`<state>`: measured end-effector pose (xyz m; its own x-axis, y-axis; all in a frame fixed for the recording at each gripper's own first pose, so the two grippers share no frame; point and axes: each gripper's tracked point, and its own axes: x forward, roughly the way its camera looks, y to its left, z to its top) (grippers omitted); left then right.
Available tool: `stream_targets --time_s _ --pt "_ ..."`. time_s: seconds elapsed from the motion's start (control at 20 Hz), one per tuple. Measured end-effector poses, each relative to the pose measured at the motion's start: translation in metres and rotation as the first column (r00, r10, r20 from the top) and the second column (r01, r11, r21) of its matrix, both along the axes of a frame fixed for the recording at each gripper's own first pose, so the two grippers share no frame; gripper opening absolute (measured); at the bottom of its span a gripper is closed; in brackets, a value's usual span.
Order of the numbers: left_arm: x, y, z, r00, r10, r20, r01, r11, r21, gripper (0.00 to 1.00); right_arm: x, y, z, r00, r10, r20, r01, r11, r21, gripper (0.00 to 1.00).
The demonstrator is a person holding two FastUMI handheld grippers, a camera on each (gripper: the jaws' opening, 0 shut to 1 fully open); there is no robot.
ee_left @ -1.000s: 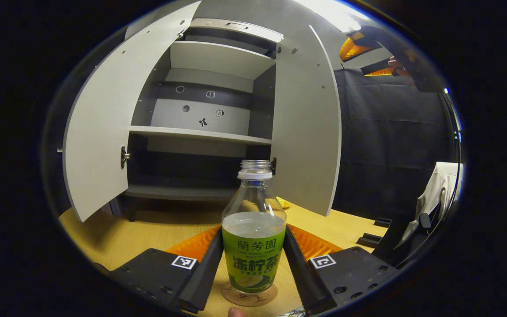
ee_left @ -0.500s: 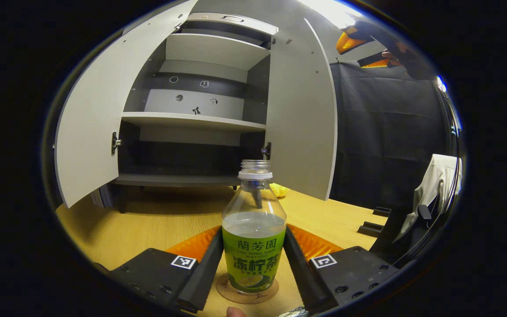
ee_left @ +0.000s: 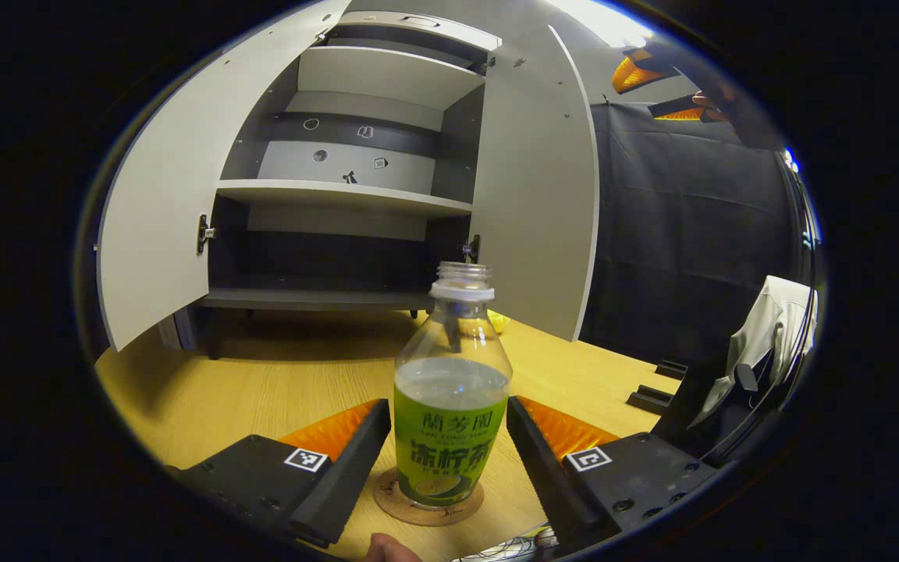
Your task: Grasp the bottle in the cabinet with the left hand and place it on the coaster, then close the right door with the right hand and the left door with the left hand.
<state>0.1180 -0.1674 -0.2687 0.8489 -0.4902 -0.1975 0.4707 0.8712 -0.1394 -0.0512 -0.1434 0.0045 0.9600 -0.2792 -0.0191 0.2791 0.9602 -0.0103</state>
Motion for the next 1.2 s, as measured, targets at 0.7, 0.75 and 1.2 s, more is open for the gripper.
stream_targets --time_s 0.7,0.75,1.2 --pt "-0.031 0.054 0.077 0.975 0.216 0.046 -0.217 0.976 0.007 0.95 0.076 -0.068 -0.006 0.999 0.037 -0.02 -0.037 0.999 0.033 0.97" --pt "-0.029 0.054 0.09 0.973 0.222 0.061 -0.222 0.975 -0.004 0.95 0.082 -0.07 0.0 0.999 0.048 -0.005 -0.048 0.998 0.041 0.98" --pt "-0.025 0.087 0.152 0.946 0.32 0.058 -0.312 0.943 -0.118 0.95 0.092 -0.039 -0.011 0.986 0.167 -0.027 -0.163 0.981 0.103 0.97"
